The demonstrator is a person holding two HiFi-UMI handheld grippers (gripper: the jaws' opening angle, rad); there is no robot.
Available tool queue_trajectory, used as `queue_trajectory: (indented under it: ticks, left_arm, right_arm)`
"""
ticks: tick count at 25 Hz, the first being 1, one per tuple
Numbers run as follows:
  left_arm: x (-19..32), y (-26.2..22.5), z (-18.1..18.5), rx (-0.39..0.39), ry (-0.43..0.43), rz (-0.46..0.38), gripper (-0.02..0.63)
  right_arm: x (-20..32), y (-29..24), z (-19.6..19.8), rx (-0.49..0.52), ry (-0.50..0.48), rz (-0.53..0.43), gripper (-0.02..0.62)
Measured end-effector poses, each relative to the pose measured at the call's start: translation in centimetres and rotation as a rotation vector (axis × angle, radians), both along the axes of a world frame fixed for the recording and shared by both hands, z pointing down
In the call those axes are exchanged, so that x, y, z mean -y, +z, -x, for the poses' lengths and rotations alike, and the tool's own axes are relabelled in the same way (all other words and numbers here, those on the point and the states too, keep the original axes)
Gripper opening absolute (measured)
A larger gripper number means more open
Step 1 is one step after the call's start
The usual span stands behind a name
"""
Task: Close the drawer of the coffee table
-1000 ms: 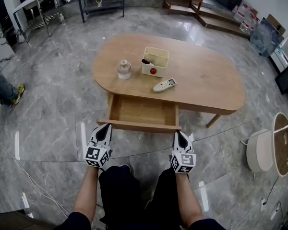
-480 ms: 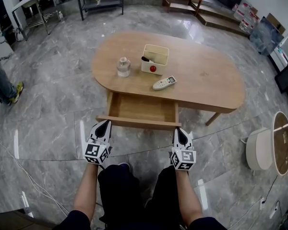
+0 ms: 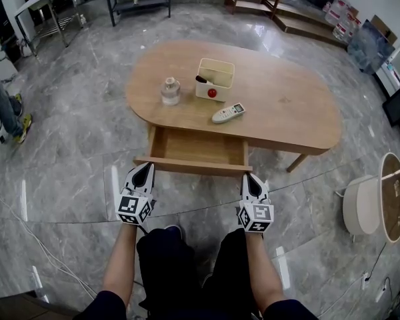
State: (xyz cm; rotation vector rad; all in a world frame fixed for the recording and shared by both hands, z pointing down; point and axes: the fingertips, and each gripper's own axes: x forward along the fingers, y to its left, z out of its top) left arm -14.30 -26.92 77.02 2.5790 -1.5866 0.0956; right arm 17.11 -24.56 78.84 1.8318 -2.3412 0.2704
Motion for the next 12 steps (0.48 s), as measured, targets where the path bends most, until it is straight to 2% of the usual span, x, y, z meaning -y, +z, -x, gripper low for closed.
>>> queue_trajectory:
  ticks: [12]
  left_arm:
    - [1.4, 0.0, -0.1, -0.002, -0.006, 0.003, 0.025]
  right_arm:
    - [1.4, 0.0, -0.1, -0.003, -0.007, 0.007, 0.026]
